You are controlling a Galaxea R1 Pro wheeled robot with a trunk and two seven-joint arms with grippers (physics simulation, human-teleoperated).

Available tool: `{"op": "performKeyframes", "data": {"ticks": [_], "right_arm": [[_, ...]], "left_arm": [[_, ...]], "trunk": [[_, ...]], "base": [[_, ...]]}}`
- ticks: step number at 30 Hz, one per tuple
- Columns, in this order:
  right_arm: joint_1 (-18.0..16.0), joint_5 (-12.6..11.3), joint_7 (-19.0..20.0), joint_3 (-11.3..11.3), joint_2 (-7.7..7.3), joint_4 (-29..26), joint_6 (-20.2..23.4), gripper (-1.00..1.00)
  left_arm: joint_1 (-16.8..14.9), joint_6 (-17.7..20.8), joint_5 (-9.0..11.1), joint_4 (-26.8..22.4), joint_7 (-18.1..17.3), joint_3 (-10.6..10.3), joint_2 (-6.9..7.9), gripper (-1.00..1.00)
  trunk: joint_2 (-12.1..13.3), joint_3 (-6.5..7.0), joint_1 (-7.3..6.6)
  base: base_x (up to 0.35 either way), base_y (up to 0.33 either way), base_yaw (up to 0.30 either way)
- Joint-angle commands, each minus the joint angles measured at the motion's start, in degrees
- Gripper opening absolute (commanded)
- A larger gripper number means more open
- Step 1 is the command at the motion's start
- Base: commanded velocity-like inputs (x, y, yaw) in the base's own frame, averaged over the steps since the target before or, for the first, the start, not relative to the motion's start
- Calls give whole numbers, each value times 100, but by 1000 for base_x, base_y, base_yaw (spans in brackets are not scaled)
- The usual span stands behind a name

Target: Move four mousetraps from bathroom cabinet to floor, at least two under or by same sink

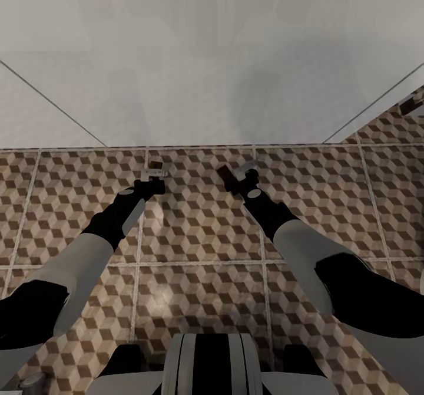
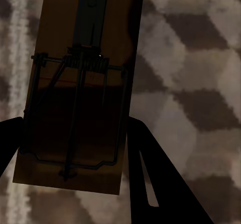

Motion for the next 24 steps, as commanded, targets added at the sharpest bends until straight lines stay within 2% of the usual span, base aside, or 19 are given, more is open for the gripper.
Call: {"op": "performKeyframes", "data": {"ticks": [1, 11, 17, 21, 24], "right_arm": [[-3, 42, -32, 26, 0, 2, 15, 100], [-3, 42, -27, 26, 0, 2, -31, 100], [-3, 42, 2, 26, 0, 2, -208, 100], [-3, 42, 7, 26, 0, 2, -268, 100], [-3, 41, 8, 26, 0, 5, -284, 100]], "left_arm": [[-2, 27, 26, -11, 25, -34, 8, -100], [-2, 21, 28, 150, 25, -34, 1, -100], [-2, 9, 25, 265, 25, -34, 0, -100], [-2, -171, 24, 460, 25, -34, -2, -100], [-2, -462, 25, 684, 25, -34, -9, -100]], "trunk": [[-1, -3, -1], [-1, -3, -1], [-1, -3, -1], [-1, -3, -1], [-1, -3, -1]], "base": [[0, 0, 0], [0, 0, 0], [0, 0, 0], [0, 0, 0], [0, 0, 0]]}}
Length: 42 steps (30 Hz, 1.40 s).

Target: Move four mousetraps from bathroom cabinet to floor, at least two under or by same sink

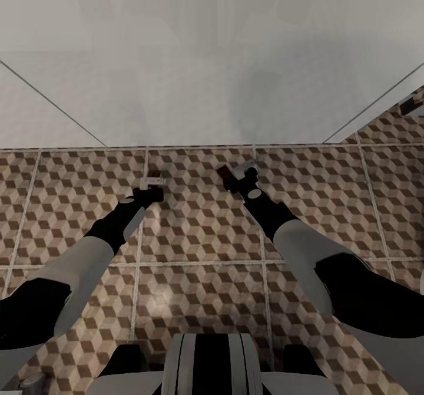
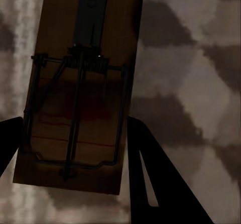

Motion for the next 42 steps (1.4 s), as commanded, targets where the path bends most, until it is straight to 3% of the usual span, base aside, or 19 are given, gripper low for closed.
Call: {"op": "performKeyframes", "data": {"ticks": [1, 8, 39, 40, 42], "right_arm": [[-4, 38, -36, 20, 1, 11, -12, 100], [-4, 39, -36, 20, 1, 15, -23, 100], [-4, 34, -32, 20, 1, 24, -24, 100], [-4, 34, -31, 20, 1, 24, -24, 100], [-4, 37, -31, 20, 1, 24, -24, 100]], "left_arm": [[-1, -19, 36, 27, 26, -43, 5, -100], [-1, -187, 33, 171, 26, -41, -17, -100], [-1, -269, 22, 174, 33, -43, -27, -100], [-1, -269, 21, 174, 34, -43, -27, 100], [-1, -264, 17, 174, 35, -43, -27, 100]], "trunk": [[-1, -3, -1], [-1, -3, -1], [-1, -3, -1], [-1, -3, -1], [-1, -3, -1]], "base": [[0, 0, 0], [0, 0, 0], [0, 0, 0], [0, 0, 0], [0, 0, 0]]}}
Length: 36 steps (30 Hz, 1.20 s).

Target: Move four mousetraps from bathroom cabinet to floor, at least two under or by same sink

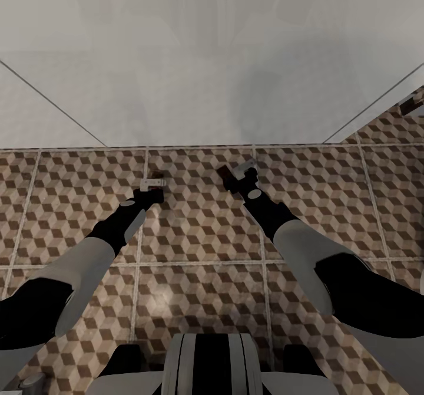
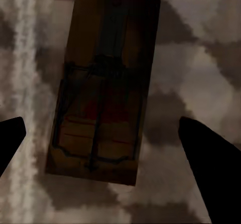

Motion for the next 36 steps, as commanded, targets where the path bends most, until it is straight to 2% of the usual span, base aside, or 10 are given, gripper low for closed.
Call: {"op": "performKeyframes", "data": {"ticks": [1, 25, 36], "right_arm": [[-4, 39, -35, 20, 1, 10, -9, 100], [-4, 36, -38, 20, 1, 10, -9, 100], [-4, 36, -37, 20, 1, 10, -9, 100]], "left_arm": [[-1, 29, 57, -12, 25, -43, 8, 100], [-1, 25, 56, -9, 26, -43, 9, 100], [-1, 23, 56, -11, 24, -43, 14, 100]], "trunk": [[-1, -3, -1], [-1, -3, -1], [-1, -3, -1]], "base": [[0, 0, 0], [-4, 0, 0], [-269, 0, 0]]}}
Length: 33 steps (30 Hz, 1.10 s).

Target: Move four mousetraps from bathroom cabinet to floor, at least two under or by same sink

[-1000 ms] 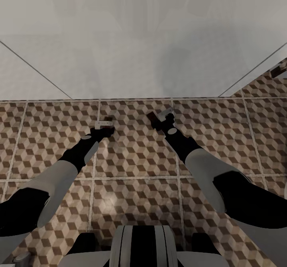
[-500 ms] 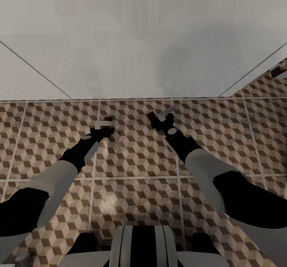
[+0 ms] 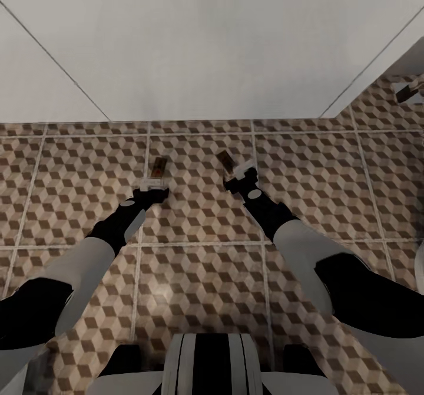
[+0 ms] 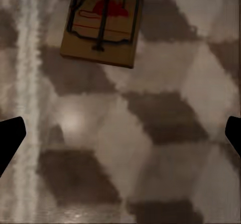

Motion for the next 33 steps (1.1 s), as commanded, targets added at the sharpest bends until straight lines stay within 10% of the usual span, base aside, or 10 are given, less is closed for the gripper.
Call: {"op": "performKeyframes", "data": {"ticks": [1, 33], "right_arm": [[-4, 40, -37, 20, 1, 10, -8, 100], [-4, 47, -34, 19, 1, 36, -3, 100]], "left_arm": [[-1, 27, 59, -12, 22, -43, 9, 100], [-1, 27, 67, -11, 23, -44, 11, 100]], "trunk": [[-1, -2, -4], [-1, -2, -4]], "base": [[-324, 0, 0], [-332, 0, 0]]}}
